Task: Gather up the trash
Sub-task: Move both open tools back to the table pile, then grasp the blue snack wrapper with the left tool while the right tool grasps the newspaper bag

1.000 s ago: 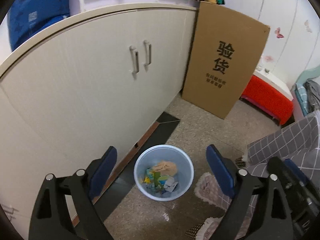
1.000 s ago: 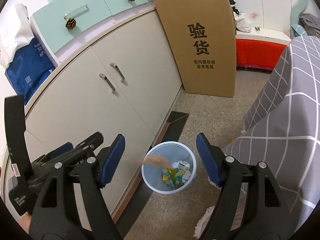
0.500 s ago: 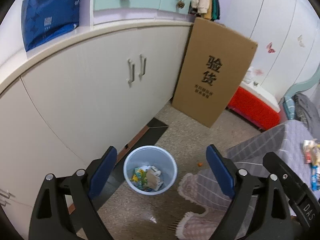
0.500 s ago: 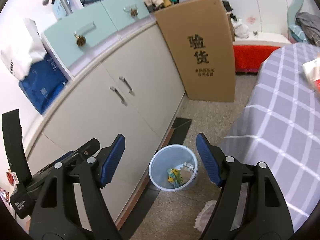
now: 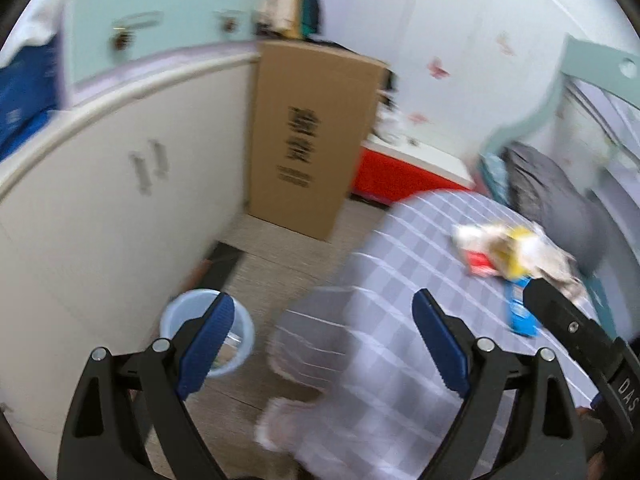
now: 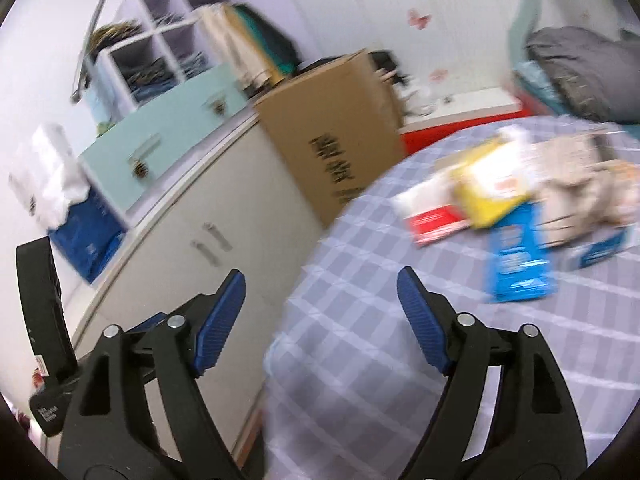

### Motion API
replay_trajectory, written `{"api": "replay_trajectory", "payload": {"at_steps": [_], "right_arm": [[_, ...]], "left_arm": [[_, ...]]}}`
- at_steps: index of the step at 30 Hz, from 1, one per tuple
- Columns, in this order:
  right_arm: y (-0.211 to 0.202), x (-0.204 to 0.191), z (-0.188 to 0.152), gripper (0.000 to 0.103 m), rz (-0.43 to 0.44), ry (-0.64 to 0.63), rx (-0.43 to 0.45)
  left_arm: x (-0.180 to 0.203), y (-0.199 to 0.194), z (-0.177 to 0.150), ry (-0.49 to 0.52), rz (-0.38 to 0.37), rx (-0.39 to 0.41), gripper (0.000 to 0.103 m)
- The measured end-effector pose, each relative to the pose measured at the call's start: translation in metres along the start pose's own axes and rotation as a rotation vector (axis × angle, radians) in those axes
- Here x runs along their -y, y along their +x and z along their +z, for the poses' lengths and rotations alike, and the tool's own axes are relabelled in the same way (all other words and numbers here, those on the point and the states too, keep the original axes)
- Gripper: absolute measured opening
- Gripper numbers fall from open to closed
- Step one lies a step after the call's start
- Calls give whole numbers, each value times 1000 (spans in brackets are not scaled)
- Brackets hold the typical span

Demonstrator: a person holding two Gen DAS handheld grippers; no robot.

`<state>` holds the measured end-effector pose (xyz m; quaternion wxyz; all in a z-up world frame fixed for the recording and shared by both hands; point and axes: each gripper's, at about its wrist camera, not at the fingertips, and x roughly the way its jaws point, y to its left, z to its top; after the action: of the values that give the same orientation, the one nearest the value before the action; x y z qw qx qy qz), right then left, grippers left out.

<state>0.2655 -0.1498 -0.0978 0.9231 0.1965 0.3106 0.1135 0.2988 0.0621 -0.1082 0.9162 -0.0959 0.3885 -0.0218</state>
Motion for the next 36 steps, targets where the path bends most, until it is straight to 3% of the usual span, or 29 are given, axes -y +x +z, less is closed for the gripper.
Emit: {"api": "replay_trajectory", "payload": {"at_steps": [7,11,18,24,25,26,27,29,35,36], "right_arm": [[-53,97,12,81,-174,79,66],[-71,147,11,84,-260,133,80],[-76,198,7,86,-292,221,70],[-79,218,10,87,-280,252,70],[-78,221,11,87,-275,256,69],[-78,223,13,87,-271,258,68],[-78,224,13,87,-265,258,68],[-77,224,14,87,-256,256,66],[-72,214,17,87,-237,242,60],[-71,213,18,87,-231,244,61]], "left_arm": [[119,23,-16,161,-82,-75,89],[164,43,-23,224,-125,-140,89],[220,79,-32,296,-88,-185,89],[240,98,-35,367,-13,-176,88],[240,99,-34,368,-18,-180,82],[238,101,-34,368,-29,-197,69],[237,106,-34,367,-52,-234,62],[240,108,-35,400,-45,-226,52],[230,99,-36,382,-80,-206,42],[228,95,-37,383,-89,-193,36]]}}
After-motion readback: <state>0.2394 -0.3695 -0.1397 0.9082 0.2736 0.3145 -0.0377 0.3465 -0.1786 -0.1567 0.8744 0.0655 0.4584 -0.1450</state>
